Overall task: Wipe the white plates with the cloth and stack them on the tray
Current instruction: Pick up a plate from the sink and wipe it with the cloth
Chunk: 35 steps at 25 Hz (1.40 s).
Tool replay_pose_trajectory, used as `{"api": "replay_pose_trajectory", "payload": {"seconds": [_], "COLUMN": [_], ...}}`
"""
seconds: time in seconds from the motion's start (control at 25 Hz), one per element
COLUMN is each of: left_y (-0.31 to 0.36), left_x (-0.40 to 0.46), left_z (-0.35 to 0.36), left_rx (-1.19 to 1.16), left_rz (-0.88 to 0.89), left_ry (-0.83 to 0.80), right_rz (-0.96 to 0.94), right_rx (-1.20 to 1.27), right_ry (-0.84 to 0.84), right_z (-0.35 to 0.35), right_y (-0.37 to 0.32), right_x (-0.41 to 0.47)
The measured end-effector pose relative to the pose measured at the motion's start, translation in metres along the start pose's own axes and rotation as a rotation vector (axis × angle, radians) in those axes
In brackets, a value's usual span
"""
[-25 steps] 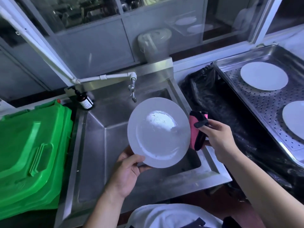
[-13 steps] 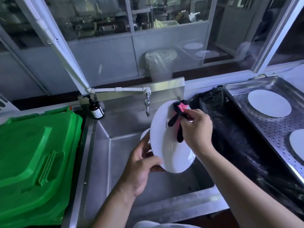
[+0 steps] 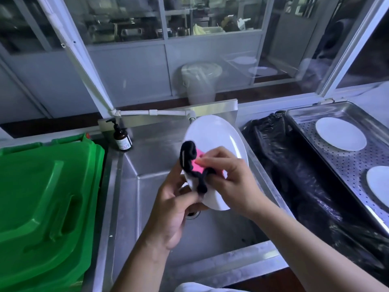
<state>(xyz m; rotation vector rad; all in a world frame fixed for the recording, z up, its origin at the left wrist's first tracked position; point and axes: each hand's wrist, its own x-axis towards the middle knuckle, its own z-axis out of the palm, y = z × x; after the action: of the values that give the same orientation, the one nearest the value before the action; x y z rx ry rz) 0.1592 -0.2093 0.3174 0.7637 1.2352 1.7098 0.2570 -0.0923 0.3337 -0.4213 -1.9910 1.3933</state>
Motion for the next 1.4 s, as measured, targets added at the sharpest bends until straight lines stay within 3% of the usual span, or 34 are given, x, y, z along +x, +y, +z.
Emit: {"api": "replay_pose_trajectory", "payload": {"seconds": [0.28,0.48,0.84,1.12,1.24,1.4], "left_y": [-0.011,-0.019,-0.034,-0.031,-0.02,-0.004], "left_x": [-0.009,-0.01,-0.026,-0.039,-0.041,-0.043], "left_z": [-0.013,-0.018,-0.042,-0.077,-0.086,-0.095], "left_rx": [-0.172,-0.227,-0.208,-0.215,-0.246,-0.247], "left_rz": [-0.016,-0.073,-0.172,-0.195,-0.153,-0.11], "left_ry": [-0.073,0.029,0.004,-0.01,-0.029,-0.013], "right_rz": [0.174,0.149,0.261,0.385,0.291,-0.048], "right_rx": [0.145,0.003,-0.072,-0.254,-0.277,-0.558], "right_ry": [-0.064,-0.106,-0.182,-0.485,-0.208,0.202], "right_z": [0.006,0.01,0.017,-0.01,-0.031,-0.011], "right_y": [0.01,0.017,0.016,-0.004,-0.02,-0.033], "right_x": [-0.033,-0.052,-0.086,-0.079,-0.049,0.009]}}
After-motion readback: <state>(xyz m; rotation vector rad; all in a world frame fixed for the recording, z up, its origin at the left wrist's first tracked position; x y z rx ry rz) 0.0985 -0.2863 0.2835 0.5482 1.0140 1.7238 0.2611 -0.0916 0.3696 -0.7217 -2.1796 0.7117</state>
